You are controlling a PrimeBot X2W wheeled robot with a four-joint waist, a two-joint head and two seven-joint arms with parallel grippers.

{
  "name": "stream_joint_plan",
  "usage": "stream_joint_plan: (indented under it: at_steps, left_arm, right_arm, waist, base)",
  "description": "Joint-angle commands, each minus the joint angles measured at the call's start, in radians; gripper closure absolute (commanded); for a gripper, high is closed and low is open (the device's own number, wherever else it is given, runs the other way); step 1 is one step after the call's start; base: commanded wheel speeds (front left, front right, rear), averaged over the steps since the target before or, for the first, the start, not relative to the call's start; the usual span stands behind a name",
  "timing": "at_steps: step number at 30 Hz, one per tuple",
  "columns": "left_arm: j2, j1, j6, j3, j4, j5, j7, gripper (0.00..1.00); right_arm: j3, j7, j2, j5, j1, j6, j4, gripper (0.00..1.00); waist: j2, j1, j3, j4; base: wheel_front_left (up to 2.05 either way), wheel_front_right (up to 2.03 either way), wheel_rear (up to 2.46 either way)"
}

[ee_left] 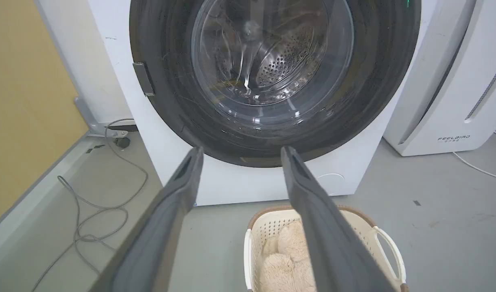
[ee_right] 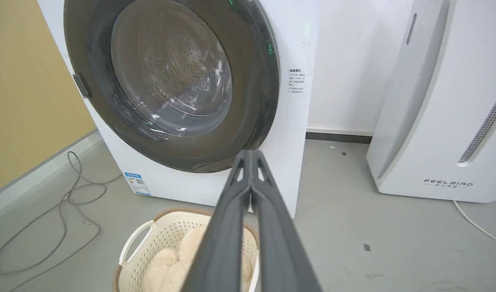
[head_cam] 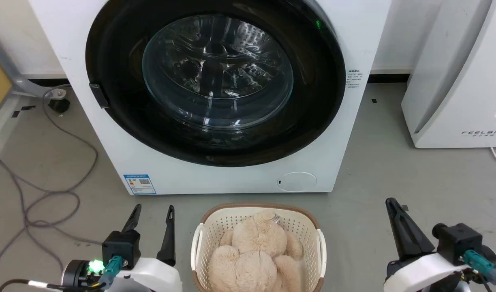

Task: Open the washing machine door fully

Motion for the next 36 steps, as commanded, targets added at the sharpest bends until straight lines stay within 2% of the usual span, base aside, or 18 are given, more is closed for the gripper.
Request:
stream_joint_plan:
  at_steps: [1, 18, 27, 36]
  left_arm:
    - [0.0, -0.02, -0.003, -0.005, 0.004, -0.007, -0.01, 0.0]
    - [0.0, -0.044, -0.006, -0.034, 0.016, -0.023, -0.045, 0.0]
    - [0.0, -0.064, -0.003, -0.049, 0.013, -0.028, -0.064, 0.0]
    - [0.0, -0.092, 0.0, -0.062, 0.002, -0.031, -0.083, 0.0]
  right_arm:
    - [0.003, -0.007, 0.0, 0.019, 0.001, 0.0, 0.002, 1.0]
    - [-0.023, -0.044, 0.0, 0.378, -0.024, 0.0, -0.004, 1.0]
    - [-0.066, -0.062, 0.0, 0.481, -0.094, 0.0, 0.03, 1.0]
    - [-0.121, -0.081, 0.001, 0.61, -0.238, 0.0, 0.115, 1.0]
  waist:
    - [0.0, 0.0, 0.0, 0.0]
    - [0.0, 0.0, 0.015, 0.003]
    - [0.0, 0.0, 0.042, 0.006]
    - [0.0, 0.0, 0.084, 0.005]
  base:
    - [0.0, 0.0, 0.0]
    - [0.0, 0.0, 0.0]
    - [0.0, 0.0, 0.0]
    - [0.0, 0.0, 0.0]
